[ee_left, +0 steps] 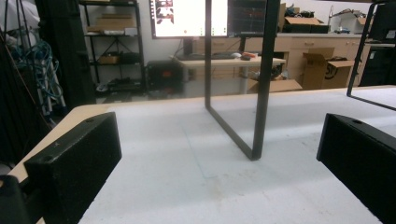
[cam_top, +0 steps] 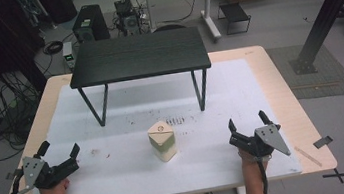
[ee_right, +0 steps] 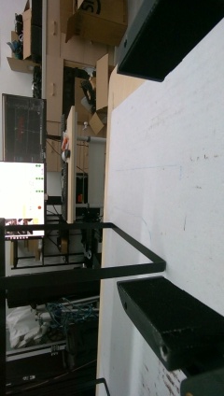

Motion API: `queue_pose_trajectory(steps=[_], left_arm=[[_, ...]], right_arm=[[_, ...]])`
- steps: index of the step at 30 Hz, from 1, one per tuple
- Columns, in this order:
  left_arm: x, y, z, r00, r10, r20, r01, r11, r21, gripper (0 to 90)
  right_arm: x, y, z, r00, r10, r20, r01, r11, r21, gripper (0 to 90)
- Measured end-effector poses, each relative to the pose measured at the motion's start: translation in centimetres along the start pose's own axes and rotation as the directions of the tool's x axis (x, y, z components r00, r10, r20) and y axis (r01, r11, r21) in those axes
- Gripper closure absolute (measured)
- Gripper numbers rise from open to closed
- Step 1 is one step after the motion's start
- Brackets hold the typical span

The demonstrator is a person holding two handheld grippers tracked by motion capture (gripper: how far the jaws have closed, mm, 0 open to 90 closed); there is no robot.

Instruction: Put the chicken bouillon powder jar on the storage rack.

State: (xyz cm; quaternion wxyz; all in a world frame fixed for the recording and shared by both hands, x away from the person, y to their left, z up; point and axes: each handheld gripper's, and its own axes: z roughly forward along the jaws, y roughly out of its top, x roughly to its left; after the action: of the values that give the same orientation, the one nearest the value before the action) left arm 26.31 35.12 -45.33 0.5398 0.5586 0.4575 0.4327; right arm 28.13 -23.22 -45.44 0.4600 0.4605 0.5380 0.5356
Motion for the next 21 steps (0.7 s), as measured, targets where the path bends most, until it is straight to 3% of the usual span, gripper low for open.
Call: queue_pose_trajectory(steps=[21], left_arm=[[-0.01, -0.02, -0.06, 1.0, 0.0, -0.002, 0.0, 1.0, -0.006, 0.2]], right_arm=[[0.0, 0.0, -0.02, 1.0, 0.0, 0.0, 0.0, 1.0, -0.002, 0.0]])
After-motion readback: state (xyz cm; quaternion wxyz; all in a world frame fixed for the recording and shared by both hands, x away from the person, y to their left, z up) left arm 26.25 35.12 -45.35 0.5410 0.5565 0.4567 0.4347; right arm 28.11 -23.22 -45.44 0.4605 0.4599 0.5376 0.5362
